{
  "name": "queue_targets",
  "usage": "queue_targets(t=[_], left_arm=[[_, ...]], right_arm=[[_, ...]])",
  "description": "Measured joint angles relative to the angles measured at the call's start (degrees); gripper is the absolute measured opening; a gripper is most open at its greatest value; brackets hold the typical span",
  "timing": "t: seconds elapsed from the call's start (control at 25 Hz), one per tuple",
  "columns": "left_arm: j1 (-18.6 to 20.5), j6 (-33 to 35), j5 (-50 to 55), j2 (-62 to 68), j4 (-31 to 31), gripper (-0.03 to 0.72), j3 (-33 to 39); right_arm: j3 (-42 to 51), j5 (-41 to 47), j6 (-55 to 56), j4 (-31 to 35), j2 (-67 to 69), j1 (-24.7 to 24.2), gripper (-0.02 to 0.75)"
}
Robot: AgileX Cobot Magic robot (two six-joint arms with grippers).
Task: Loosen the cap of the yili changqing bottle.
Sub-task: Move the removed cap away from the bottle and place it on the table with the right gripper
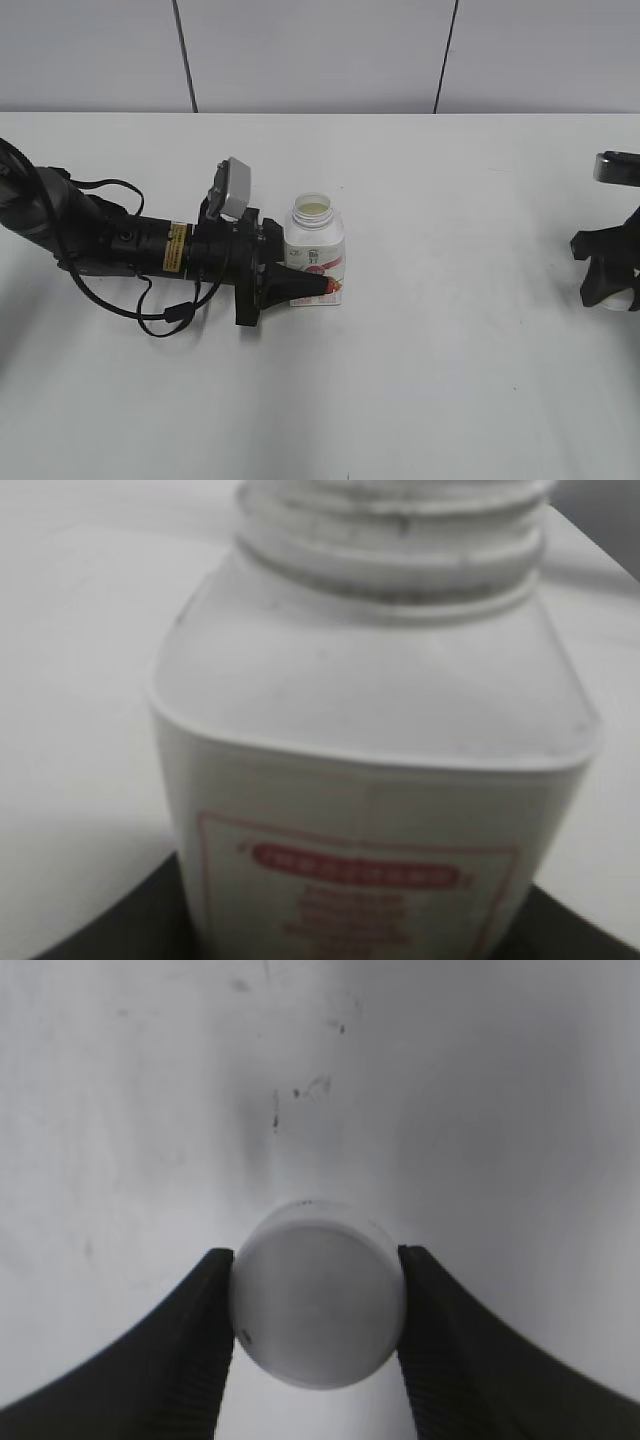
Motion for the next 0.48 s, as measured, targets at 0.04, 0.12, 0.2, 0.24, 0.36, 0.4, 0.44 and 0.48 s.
queue_targets(t=[0.04,0.12,0.2,0.24,0.36,0.4,0.44,0.48], left_arm=[[0.0,0.0,0.0,0.0,0.0,0.365,0.0],[0.0,0.0,0.0,0.0,0.0,0.365,0.0],[0.0,0.0,0.0,0.0,0.0,0.365,0.0],[0.0,0.0,0.0,0.0,0.0,0.365,0.0],[0.0,0.0,0.0,0.0,0.0,0.365,0.0],[0.0,0.0,0.0,0.0,0.0,0.365,0.0],[0.0,0.0,0.0,0.0,0.0,0.365,0.0],[0.0,0.0,0.0,0.0,0.0,0.365,0.0]], right_arm=[[0.0,-0.1,0.0,-0.1,0.8,0.0,0.389],[0.0,-0.2,0.0,-0.2,1.6,0.0,0.389],[0.0,-0.6,0.0,-0.2,1.7,0.0,0.389],[0.0,-0.9,0.0,-0.3,1.8,0.0,0.389],[0.0,-1.1,0.0,-0.4,3.0,0.0,0.389],[0.0,-1.1,0.0,-0.4,3.6,0.0,0.389],[0.0,-1.0,0.0,-0.4,4.2,0.0,0.389],[0.0,-1.0,0.0,-0.4,4.7,0.0,0.389]])
